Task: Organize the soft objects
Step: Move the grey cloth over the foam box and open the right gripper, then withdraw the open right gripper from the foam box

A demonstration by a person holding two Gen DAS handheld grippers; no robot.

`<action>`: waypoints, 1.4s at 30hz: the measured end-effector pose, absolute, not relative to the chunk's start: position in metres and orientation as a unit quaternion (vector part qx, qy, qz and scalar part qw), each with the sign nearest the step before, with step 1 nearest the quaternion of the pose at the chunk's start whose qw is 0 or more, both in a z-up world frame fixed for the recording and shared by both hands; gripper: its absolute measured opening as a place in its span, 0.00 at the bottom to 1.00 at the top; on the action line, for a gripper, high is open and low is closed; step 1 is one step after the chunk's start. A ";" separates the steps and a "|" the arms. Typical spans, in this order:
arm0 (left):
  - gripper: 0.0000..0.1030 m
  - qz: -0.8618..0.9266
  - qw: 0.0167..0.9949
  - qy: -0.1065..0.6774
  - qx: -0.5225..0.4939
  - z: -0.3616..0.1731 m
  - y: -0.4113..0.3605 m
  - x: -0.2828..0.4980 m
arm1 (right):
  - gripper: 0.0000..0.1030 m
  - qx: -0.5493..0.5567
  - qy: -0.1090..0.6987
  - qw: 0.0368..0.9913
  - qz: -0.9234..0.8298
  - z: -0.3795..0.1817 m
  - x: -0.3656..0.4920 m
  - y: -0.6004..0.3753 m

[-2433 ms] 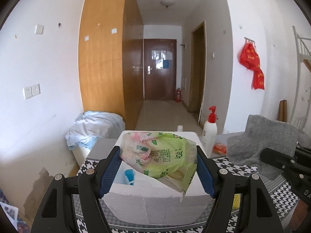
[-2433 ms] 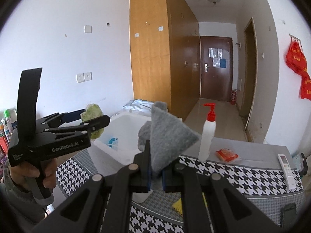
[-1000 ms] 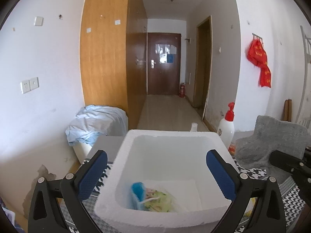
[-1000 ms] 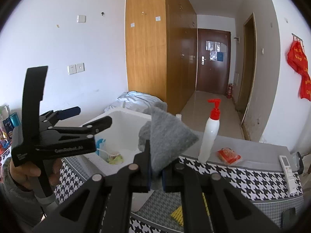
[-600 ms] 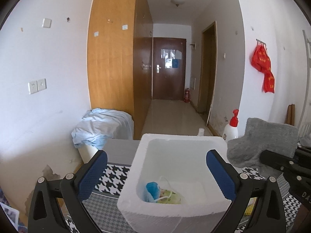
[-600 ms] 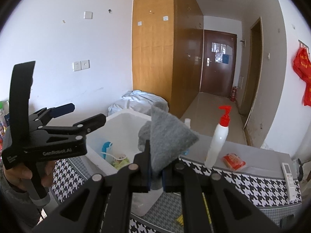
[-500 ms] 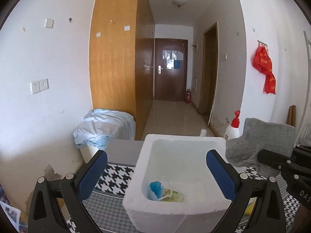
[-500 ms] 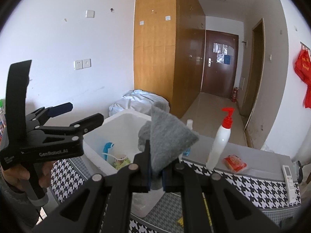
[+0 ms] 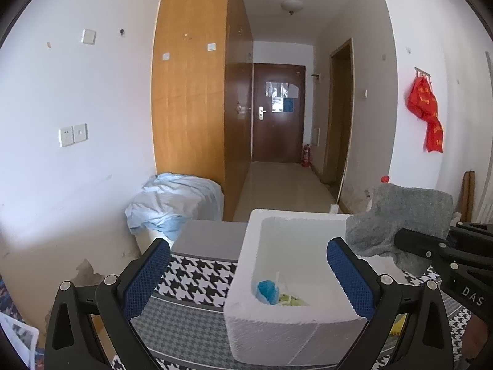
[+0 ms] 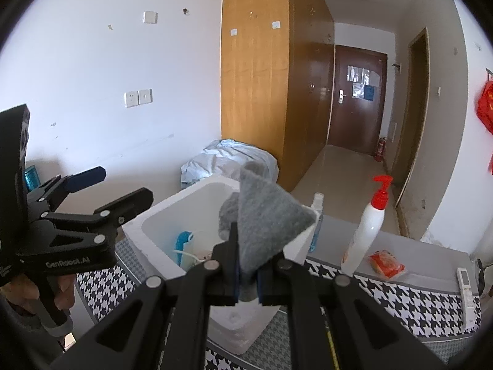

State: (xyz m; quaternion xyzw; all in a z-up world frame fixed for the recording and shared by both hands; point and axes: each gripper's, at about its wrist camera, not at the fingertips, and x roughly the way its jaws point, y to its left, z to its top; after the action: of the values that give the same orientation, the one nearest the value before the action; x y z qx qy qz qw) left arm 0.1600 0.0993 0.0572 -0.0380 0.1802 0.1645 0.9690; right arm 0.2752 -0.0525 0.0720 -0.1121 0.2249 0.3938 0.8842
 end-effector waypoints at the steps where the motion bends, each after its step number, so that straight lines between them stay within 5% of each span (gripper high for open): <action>1: 0.99 0.166 0.969 0.180 -0.038 0.057 0.101 0.159 | 0.10 -0.112 0.226 0.883 0.395 0.072 0.276 -0.051; 19: 0.99 0.187 0.965 0.181 -0.046 0.054 0.121 0.150 | 0.11 -0.111 0.263 0.868 0.407 0.062 0.297 -0.016; 21: 0.99 0.189 0.964 0.180 -0.047 0.054 0.123 0.148 | 0.24 -0.117 0.271 0.866 0.404 0.059 0.299 -0.013; 23: 0.99 0.191 0.964 0.180 -0.047 0.053 0.124 0.146 | 0.58 -0.119 0.273 0.865 0.404 0.057 0.298 -0.011; 24: 0.99 0.193 0.964 0.179 -0.047 0.054 0.125 0.145 | 0.60 -0.114 0.269 0.865 0.407 0.058 0.297 -0.012; 42: 0.99 0.185 0.967 0.169 -0.040 0.066 0.109 0.136 | 0.60 -0.094 0.234 0.878 0.407 0.080 0.272 -0.051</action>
State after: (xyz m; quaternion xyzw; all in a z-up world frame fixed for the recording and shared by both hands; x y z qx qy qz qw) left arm 0.1365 0.1091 0.0656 -0.0401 0.1688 0.1851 0.9673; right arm 0.2719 -0.0508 0.0796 -0.0943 0.2339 0.4071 0.8779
